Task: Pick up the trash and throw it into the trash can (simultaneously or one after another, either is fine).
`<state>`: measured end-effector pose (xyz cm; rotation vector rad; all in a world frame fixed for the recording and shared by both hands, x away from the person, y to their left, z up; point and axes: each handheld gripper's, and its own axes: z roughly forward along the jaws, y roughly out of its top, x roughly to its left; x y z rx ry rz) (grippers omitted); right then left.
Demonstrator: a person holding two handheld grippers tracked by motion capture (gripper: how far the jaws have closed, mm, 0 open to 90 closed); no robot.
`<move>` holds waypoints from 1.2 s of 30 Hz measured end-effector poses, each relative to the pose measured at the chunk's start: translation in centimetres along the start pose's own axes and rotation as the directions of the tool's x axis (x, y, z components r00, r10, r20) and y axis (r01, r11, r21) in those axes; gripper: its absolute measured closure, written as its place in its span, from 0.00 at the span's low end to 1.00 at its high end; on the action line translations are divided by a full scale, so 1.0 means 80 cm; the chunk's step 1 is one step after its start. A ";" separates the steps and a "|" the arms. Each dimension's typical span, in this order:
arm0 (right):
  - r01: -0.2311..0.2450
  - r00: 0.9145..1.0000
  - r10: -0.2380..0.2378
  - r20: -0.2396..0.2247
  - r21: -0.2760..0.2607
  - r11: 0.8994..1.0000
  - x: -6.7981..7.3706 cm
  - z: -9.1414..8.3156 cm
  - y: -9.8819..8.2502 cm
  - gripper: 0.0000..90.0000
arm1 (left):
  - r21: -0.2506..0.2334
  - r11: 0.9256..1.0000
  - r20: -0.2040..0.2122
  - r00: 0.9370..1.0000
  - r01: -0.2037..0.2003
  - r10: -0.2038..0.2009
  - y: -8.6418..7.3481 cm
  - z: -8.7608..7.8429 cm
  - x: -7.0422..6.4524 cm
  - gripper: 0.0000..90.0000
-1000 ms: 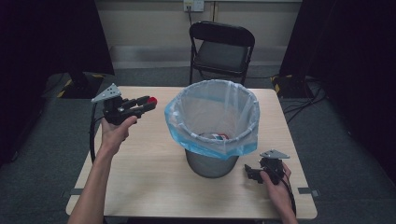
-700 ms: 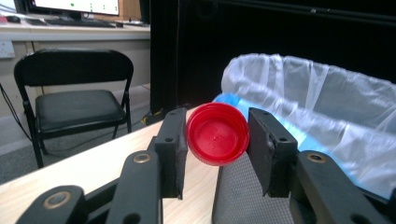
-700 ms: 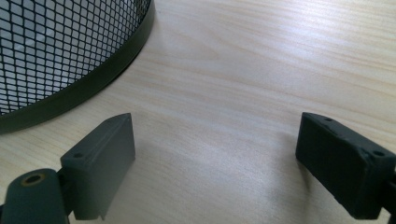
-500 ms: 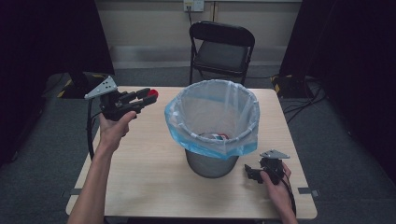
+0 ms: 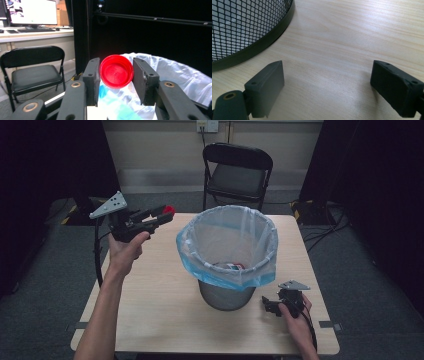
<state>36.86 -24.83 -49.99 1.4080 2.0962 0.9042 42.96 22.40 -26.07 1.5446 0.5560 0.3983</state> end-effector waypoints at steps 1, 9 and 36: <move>0.000 1.000 0.000 0.000 0.000 1.000 0.000 0.000 0.000 0.12 | 0.000 1.000 0.000 1.000 0.000 0.000 0.000 0.000 0.000 0.66; -0.001 1.000 0.001 0.000 0.000 1.000 0.000 0.000 0.000 0.12 | -0.029 0.999 0.091 0.995 0.035 -0.032 0.017 0.007 -0.012 0.66; -0.001 1.000 0.001 0.000 0.001 1.000 0.000 0.000 0.000 0.12 | 0.054 0.998 0.243 0.970 -0.017 0.003 0.039 0.064 -0.069 0.65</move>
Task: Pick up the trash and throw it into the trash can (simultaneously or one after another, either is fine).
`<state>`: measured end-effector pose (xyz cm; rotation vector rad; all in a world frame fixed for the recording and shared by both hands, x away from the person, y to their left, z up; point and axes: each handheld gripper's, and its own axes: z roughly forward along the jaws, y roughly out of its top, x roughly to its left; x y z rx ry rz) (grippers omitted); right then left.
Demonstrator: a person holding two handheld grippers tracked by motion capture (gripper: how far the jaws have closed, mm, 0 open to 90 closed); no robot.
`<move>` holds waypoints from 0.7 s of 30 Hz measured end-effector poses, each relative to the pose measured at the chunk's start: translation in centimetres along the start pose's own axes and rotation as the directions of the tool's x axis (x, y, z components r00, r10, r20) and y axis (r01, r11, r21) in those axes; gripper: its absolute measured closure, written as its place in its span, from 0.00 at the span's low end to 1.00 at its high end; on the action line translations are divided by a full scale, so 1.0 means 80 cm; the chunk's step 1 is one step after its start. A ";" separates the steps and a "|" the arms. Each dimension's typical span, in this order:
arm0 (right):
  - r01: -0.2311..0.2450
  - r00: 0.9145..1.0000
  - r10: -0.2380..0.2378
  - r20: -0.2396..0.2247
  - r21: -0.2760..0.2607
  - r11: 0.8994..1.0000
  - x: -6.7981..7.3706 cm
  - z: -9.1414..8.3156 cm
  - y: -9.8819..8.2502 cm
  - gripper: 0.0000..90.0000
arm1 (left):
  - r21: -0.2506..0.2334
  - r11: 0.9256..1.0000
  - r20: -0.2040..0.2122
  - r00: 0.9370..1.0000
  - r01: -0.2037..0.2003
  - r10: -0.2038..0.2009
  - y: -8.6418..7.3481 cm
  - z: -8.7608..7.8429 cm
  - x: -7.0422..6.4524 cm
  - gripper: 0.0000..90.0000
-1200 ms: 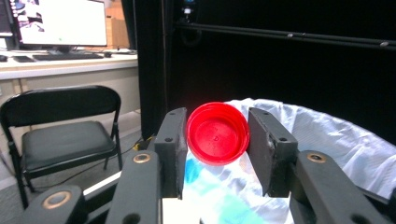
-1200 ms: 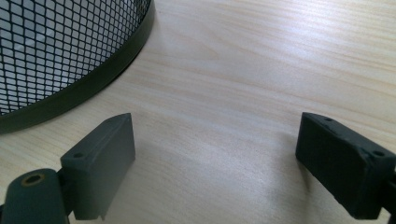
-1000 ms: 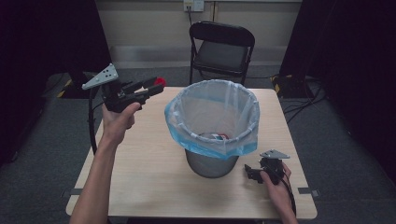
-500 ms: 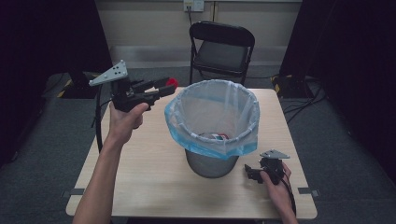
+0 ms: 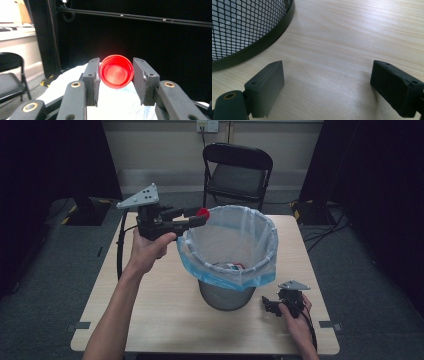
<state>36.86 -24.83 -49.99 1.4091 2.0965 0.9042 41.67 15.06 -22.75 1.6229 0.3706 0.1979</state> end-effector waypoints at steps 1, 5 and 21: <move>0.000 1.000 0.000 0.000 0.000 1.000 0.000 0.000 0.000 0.12 | 0.012 1.000 0.004 1.000 0.001 -0.001 0.000 0.004 0.000 0.65; 0.000 1.000 0.000 0.000 0.000 1.000 0.000 0.000 0.000 0.12 | 0.023 1.000 -0.002 1.000 -0.018 0.018 -0.002 0.015 -0.003 0.65; 0.000 1.000 0.000 0.000 0.000 1.000 0.000 0.000 0.000 0.12 | 0.117 0.993 -0.003 1.000 0.020 -0.020 -0.015 0.042 -0.003 0.36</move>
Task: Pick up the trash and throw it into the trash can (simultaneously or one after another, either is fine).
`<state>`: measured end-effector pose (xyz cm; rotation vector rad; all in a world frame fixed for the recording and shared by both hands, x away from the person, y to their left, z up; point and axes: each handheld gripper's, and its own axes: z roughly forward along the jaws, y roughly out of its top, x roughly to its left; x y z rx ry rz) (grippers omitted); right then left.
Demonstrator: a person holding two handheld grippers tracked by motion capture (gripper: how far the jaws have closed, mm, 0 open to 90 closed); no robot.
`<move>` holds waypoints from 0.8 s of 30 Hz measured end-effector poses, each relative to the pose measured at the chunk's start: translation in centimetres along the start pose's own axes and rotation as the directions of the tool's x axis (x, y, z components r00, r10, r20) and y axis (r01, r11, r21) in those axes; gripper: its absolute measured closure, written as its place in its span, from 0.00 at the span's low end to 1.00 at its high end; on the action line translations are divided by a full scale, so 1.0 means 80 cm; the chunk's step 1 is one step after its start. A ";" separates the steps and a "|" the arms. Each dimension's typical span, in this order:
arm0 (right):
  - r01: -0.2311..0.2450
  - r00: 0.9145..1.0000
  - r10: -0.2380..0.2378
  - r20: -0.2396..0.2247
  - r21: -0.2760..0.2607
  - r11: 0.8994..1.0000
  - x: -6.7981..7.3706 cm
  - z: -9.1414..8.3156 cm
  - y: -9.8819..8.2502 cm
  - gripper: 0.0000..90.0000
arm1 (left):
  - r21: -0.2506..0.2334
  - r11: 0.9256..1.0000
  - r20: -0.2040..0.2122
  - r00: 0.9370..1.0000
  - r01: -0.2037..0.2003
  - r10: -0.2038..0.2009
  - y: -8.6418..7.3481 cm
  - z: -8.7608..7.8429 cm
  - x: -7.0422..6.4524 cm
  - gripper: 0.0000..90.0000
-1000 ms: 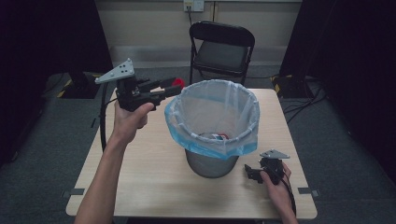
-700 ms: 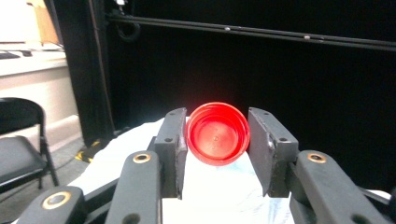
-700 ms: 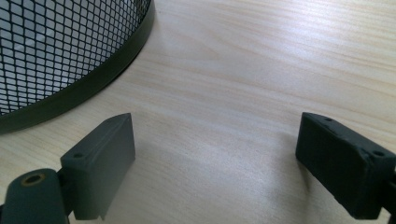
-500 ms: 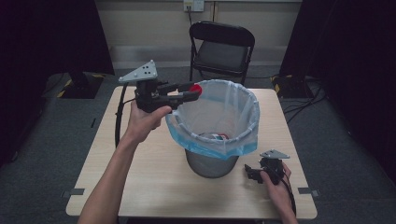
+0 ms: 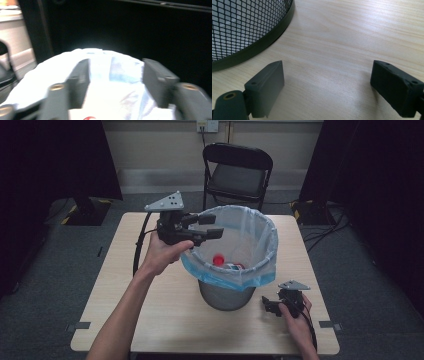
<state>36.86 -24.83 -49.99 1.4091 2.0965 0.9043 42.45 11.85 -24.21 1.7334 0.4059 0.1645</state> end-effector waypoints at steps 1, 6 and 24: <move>0.000 1.000 0.000 0.000 0.000 1.000 0.000 0.000 0.000 0.12 | 0.001 1.000 -0.011 1.000 0.003 -0.003 0.000 -0.001 0.003 0.35; 0.001 1.000 -0.001 0.000 -0.001 1.000 0.000 0.000 0.000 0.12 | -0.001 1.000 -0.030 1.000 0.003 -0.003 -0.003 -0.005 0.006 0.24; 0.000 1.000 0.000 0.000 0.000 1.000 0.000 0.000 0.000 0.12 | -0.010 1.000 -0.101 0.995 -0.002 0.001 -0.012 -0.045 0.019 0.18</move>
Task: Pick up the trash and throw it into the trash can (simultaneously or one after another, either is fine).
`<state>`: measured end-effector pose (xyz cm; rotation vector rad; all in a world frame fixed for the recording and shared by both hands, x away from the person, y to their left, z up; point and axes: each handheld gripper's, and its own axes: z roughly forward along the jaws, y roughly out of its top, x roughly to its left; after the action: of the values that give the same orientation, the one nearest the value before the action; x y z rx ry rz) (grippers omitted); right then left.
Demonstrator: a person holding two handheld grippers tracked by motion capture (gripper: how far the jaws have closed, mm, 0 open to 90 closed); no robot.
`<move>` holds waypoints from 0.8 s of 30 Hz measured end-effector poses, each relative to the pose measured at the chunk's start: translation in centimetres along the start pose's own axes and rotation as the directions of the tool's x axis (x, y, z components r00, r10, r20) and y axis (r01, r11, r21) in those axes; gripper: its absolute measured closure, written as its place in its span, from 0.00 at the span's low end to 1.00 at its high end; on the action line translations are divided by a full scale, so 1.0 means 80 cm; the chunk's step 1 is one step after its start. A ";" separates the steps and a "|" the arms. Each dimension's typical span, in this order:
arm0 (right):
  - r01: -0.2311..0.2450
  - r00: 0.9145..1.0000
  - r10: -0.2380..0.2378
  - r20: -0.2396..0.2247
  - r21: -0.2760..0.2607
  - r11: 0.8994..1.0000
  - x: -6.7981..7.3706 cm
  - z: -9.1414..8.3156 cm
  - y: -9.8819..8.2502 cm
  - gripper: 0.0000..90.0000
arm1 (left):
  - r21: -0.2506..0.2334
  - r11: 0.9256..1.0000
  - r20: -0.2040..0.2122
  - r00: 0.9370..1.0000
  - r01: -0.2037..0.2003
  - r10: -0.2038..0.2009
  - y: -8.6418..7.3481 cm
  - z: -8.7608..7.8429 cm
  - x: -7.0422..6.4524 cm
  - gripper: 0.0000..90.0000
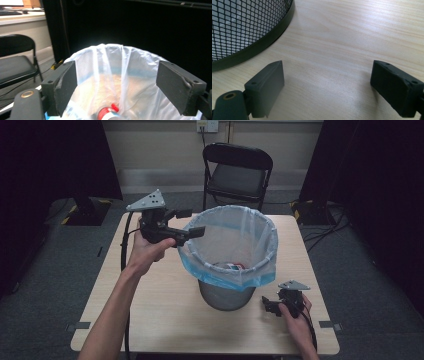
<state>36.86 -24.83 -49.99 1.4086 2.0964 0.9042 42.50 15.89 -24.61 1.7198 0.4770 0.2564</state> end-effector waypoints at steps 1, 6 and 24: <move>0.000 1.000 0.000 0.000 0.000 1.000 0.000 0.000 0.000 0.12 | -0.007 1.000 -0.012 1.000 0.005 -0.005 -0.002 -0.007 0.003 0.18; 0.000 1.000 0.000 0.000 0.000 1.000 0.000 0.000 0.000 0.12 | -0.026 0.999 -0.046 0.999 0.019 -0.020 -0.007 -0.022 0.010 0.18; 0.000 1.000 0.000 0.000 0.000 1.000 0.000 0.000 0.000 0.12 | -0.017 1.000 -0.141 0.990 -0.010 0.007 -0.024 -0.066 0.022 0.17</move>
<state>36.86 -24.82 -49.99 1.4089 2.0963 0.9042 41.51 21.64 -25.57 1.6934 0.5694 0.3891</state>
